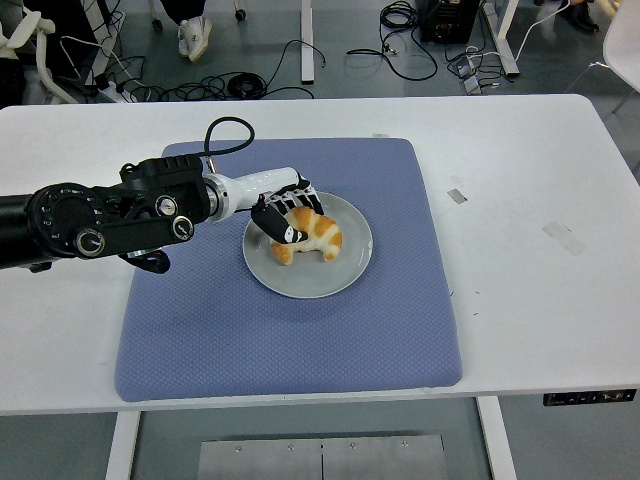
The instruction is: Place the bread on the plate
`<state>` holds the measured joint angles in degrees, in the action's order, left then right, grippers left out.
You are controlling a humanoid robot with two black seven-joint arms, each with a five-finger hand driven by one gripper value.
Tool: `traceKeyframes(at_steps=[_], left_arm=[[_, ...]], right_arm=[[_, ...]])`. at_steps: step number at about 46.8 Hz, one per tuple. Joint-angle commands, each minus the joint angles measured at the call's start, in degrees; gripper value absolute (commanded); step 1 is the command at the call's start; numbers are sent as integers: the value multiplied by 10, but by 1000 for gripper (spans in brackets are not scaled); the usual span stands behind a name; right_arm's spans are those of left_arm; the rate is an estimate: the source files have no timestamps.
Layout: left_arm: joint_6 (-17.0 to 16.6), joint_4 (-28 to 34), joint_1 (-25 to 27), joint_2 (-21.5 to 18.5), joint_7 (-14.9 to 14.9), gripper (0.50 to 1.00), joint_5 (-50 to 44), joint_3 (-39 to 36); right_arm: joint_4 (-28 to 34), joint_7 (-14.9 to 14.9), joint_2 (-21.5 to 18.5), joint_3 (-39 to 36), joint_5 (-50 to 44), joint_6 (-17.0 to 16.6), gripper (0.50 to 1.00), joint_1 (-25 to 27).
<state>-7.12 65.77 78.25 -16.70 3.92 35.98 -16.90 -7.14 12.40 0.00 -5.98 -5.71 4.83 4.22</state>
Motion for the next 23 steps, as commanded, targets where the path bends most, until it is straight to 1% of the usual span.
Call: traceKeyframes(at_steps=[1,17,23], left_arm=[[0,1,0,0,-1,758,-1,0],[1,4,-2,3,-1,845,-6,2],[1,5,-1,2,0,887,-7,15]], right_arm=[[0,0,0,0,0,0,1000,0],[0,0,0,0,0,0,1000,0],[0,0,0,0,0,0,1000,0]])
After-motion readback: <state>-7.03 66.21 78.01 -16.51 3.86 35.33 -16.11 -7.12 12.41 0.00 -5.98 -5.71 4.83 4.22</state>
